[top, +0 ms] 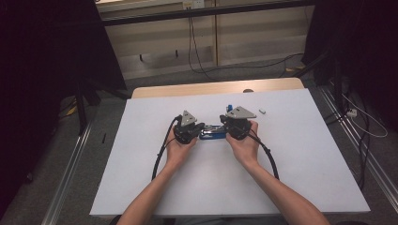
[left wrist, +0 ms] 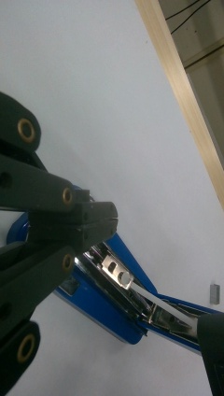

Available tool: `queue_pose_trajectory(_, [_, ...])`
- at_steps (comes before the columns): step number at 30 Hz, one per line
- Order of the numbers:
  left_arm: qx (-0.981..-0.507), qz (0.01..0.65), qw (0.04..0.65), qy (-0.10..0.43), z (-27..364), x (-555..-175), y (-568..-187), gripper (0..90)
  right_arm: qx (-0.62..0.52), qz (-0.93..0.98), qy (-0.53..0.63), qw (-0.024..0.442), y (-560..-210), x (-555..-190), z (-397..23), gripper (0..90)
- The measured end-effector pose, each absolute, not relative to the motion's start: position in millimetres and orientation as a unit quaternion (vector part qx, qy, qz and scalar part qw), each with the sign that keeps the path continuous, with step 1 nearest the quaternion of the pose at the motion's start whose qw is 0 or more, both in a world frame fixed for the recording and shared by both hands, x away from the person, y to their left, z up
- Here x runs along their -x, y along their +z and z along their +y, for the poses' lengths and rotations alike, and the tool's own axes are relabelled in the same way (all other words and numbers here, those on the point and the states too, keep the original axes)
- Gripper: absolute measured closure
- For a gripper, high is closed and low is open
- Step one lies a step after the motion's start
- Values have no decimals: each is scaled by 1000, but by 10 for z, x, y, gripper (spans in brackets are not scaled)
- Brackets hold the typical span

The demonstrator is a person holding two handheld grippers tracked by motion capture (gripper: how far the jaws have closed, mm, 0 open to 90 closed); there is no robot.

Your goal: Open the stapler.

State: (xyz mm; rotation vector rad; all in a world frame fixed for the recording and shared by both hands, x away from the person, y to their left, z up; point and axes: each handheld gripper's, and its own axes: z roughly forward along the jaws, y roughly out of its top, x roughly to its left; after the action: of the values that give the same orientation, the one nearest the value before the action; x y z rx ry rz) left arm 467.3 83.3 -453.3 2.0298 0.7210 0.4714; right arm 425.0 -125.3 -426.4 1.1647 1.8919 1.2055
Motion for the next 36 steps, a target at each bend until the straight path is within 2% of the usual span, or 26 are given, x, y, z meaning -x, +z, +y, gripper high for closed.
queue_pose_trajectory(36, [-820,293,452,194,833,-4668,-4536,900,-477,688,449,311,-4278,-4187,-2013,900])
